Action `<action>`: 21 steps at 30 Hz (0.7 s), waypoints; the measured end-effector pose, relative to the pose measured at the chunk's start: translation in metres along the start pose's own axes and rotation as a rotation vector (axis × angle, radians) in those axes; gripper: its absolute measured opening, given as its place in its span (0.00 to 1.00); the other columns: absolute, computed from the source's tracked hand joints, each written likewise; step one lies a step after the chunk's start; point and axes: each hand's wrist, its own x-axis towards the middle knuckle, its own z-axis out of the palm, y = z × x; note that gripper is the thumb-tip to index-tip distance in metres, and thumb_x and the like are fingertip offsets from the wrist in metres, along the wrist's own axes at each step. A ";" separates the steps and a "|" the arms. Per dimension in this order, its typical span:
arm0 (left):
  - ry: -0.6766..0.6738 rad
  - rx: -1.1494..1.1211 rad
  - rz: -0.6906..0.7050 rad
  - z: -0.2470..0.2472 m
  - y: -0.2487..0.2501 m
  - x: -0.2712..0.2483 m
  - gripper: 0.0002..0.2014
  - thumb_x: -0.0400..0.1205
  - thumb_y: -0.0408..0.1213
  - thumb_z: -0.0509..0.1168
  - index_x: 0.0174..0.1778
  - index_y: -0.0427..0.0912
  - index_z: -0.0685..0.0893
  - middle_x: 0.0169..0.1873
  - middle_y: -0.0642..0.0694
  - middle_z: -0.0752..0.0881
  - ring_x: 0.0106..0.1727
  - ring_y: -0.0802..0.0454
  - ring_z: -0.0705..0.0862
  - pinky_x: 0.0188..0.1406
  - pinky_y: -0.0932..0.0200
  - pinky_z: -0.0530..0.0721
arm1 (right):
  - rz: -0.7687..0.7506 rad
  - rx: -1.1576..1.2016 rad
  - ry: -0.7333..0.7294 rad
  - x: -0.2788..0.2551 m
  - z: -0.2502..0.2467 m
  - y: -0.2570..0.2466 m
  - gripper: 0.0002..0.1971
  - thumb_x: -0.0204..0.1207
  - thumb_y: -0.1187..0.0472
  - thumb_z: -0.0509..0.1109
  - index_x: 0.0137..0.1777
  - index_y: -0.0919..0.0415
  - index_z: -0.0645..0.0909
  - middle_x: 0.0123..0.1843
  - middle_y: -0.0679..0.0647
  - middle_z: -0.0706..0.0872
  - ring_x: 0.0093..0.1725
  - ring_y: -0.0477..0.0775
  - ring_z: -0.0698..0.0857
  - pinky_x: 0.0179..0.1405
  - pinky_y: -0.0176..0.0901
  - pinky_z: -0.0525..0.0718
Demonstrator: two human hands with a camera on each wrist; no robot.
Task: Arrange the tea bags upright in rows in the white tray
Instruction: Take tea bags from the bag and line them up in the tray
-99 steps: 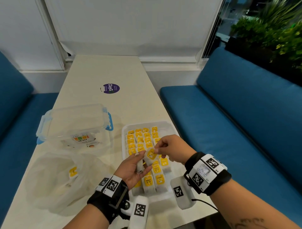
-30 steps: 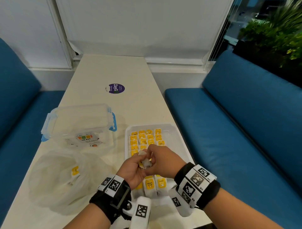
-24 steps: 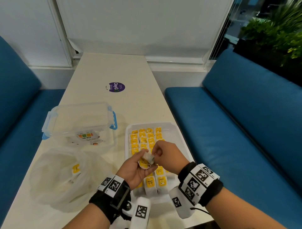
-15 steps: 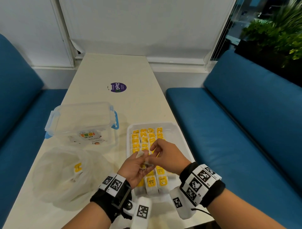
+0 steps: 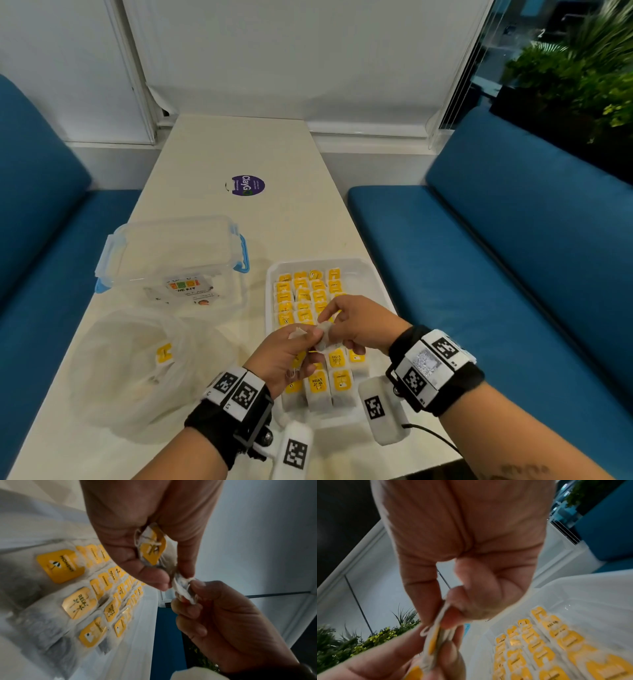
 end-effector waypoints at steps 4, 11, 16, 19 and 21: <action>-0.007 -0.083 0.005 0.002 0.000 0.003 0.03 0.81 0.35 0.64 0.43 0.40 0.80 0.26 0.46 0.84 0.24 0.57 0.83 0.21 0.68 0.81 | 0.004 0.251 0.061 0.003 -0.002 0.004 0.25 0.66 0.77 0.75 0.60 0.60 0.74 0.31 0.53 0.76 0.20 0.45 0.75 0.17 0.36 0.74; 0.020 -0.226 0.010 0.004 0.000 0.007 0.01 0.82 0.30 0.63 0.47 0.38 0.79 0.35 0.43 0.88 0.25 0.56 0.86 0.21 0.67 0.82 | -0.004 0.245 0.250 0.003 0.007 0.011 0.09 0.73 0.66 0.74 0.34 0.59 0.78 0.28 0.54 0.80 0.24 0.48 0.75 0.20 0.34 0.74; 0.089 -0.250 -0.056 0.002 0.002 0.011 0.13 0.82 0.44 0.62 0.53 0.37 0.81 0.36 0.41 0.84 0.24 0.53 0.84 0.18 0.66 0.82 | -0.078 0.126 0.219 -0.006 -0.010 0.000 0.09 0.76 0.64 0.71 0.34 0.58 0.81 0.29 0.52 0.82 0.26 0.46 0.77 0.19 0.33 0.72; 0.108 -0.232 -0.085 0.001 0.003 0.011 0.16 0.81 0.49 0.62 0.51 0.37 0.81 0.35 0.41 0.84 0.25 0.52 0.83 0.19 0.65 0.82 | -0.109 -0.066 0.224 -0.010 -0.019 -0.008 0.06 0.78 0.65 0.69 0.39 0.61 0.81 0.28 0.48 0.81 0.18 0.36 0.77 0.16 0.24 0.69; 0.052 -0.203 -0.094 0.003 0.005 0.010 0.21 0.80 0.53 0.61 0.56 0.38 0.81 0.35 0.41 0.86 0.25 0.53 0.83 0.20 0.65 0.82 | -0.141 -0.163 0.194 -0.010 -0.021 -0.011 0.05 0.79 0.65 0.68 0.41 0.61 0.81 0.27 0.47 0.80 0.16 0.34 0.76 0.15 0.21 0.67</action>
